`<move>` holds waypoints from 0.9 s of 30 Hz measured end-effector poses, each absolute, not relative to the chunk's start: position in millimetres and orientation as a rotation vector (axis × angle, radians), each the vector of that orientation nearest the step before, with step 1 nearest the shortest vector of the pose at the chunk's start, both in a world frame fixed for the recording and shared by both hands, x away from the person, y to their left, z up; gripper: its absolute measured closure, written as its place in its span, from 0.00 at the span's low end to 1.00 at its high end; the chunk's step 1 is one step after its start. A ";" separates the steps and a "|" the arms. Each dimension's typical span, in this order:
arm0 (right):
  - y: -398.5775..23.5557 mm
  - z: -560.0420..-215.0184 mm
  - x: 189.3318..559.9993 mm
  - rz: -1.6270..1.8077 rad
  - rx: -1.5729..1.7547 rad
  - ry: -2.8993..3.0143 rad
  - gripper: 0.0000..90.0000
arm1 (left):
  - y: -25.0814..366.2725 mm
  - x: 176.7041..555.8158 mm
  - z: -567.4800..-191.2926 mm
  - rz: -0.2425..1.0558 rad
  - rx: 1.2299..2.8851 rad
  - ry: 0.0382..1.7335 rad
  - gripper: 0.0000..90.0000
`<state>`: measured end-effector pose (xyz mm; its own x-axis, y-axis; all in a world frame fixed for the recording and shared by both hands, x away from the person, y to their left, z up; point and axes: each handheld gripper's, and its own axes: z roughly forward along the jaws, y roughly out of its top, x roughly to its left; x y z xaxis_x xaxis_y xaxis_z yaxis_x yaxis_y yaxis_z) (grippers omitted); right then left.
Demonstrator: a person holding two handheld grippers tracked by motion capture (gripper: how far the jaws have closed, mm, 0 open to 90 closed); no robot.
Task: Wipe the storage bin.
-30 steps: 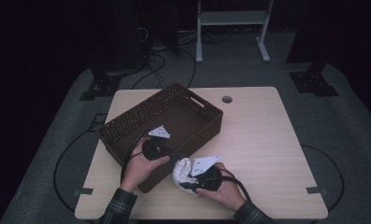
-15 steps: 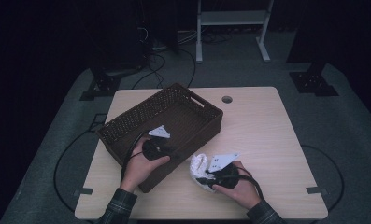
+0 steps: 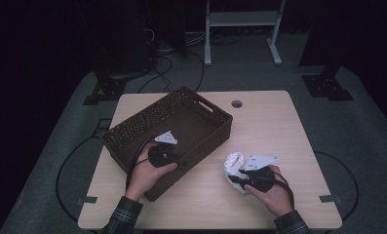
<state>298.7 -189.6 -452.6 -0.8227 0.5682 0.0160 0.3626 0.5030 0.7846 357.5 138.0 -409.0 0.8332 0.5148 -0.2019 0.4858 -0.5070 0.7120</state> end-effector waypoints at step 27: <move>-223.0 -456.5 308.7 1.197 0.926 2.409 0.79 | 165.5 341.0 -370.9 0.097 2.179 0.687 0.67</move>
